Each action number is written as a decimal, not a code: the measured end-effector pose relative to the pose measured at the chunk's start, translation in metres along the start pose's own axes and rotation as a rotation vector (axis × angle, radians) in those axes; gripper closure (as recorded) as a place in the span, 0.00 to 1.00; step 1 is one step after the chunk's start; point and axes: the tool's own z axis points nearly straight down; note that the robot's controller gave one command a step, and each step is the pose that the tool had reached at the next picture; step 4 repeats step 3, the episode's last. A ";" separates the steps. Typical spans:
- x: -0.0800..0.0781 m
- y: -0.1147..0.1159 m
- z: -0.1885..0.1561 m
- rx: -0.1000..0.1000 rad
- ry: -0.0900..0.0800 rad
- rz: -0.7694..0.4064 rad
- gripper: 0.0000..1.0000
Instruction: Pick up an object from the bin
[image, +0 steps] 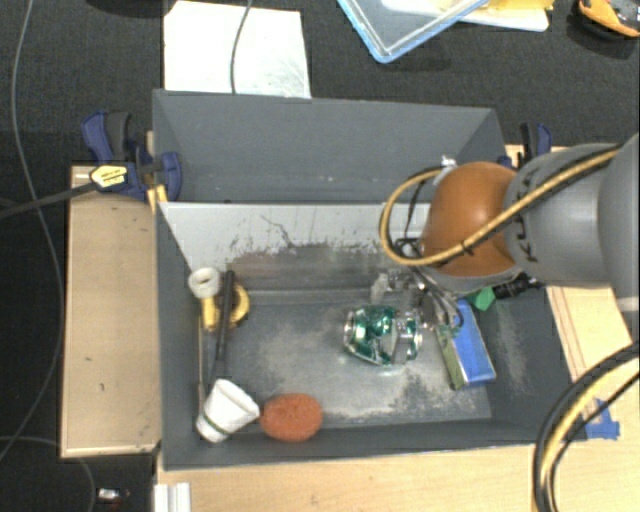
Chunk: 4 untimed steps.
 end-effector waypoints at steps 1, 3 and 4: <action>0.026 0.014 -0.005 0.002 -0.016 -0.536 1.00; 0.027 0.019 -0.058 -0.001 -0.004 -0.531 1.00; 0.027 0.019 -0.058 -0.001 -0.004 -0.531 1.00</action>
Offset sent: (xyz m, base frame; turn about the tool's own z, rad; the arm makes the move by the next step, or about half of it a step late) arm 0.0000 0.0000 0.0000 0.0000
